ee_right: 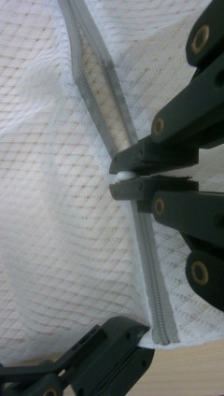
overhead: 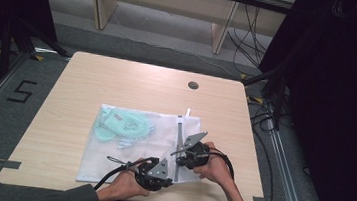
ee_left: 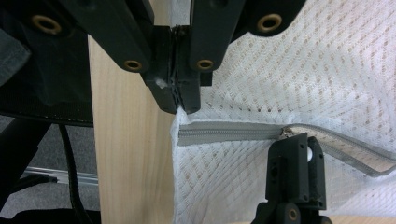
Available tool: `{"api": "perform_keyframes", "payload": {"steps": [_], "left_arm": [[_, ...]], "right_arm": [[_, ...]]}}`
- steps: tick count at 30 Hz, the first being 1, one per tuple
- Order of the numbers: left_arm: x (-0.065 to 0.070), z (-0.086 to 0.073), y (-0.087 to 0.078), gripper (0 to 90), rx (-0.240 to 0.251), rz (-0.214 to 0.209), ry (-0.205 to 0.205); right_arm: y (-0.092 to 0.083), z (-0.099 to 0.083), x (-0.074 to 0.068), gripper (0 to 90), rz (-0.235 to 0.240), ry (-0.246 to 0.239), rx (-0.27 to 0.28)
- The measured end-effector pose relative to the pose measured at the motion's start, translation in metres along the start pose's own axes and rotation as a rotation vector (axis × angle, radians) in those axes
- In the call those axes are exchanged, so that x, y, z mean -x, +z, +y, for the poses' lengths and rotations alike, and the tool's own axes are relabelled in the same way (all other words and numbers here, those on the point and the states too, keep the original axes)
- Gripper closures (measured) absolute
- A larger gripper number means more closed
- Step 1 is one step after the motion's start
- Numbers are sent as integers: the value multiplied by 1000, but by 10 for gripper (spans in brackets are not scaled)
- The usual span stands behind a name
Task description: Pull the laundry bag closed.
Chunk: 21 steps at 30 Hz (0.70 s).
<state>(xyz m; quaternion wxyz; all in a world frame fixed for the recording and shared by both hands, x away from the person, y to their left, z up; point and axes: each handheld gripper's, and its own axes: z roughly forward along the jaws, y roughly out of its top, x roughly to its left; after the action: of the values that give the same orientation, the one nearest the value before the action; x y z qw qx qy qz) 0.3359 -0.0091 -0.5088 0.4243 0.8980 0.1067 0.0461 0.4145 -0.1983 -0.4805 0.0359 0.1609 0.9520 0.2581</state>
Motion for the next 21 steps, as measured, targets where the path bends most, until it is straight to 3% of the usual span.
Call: {"api": "perform_keyframes", "payload": {"steps": [1, 6, 8, 10, 12, 18, 19, 21], "left_arm": [[1, 0, 1, 882, 6, 1, -7], [2, 1, 1, 883, 10, -16, -18], [2, 0, 1, 883, 9, -16, -21], [2, 0, 1, 883, 14, -16, -22], [0, 1, 0, 883, 13, -19, -27], [1, 2, -1, 883, 16, -13, -23], [2, 2, -1, 884, 19, -12, -22], [2, 2, -2, 883, 16, -9, -17]], "right_arm": [[0, 1, 1, 865, -6, -20, -1], [-1, 2, 4, 865, -30, -3, 3], [-1, 3, 8, 865, -38, -30, 16], [-1, 3, 8, 865, -55, -5, 14], [0, 4, 12, 865, -54, -31, 13], [0, 5, 18, 865, -81, 20, 7], [1, 5, 21, 865, -88, -5, 18], [2, 6, 21, 865, -90, 15, 12]]}}
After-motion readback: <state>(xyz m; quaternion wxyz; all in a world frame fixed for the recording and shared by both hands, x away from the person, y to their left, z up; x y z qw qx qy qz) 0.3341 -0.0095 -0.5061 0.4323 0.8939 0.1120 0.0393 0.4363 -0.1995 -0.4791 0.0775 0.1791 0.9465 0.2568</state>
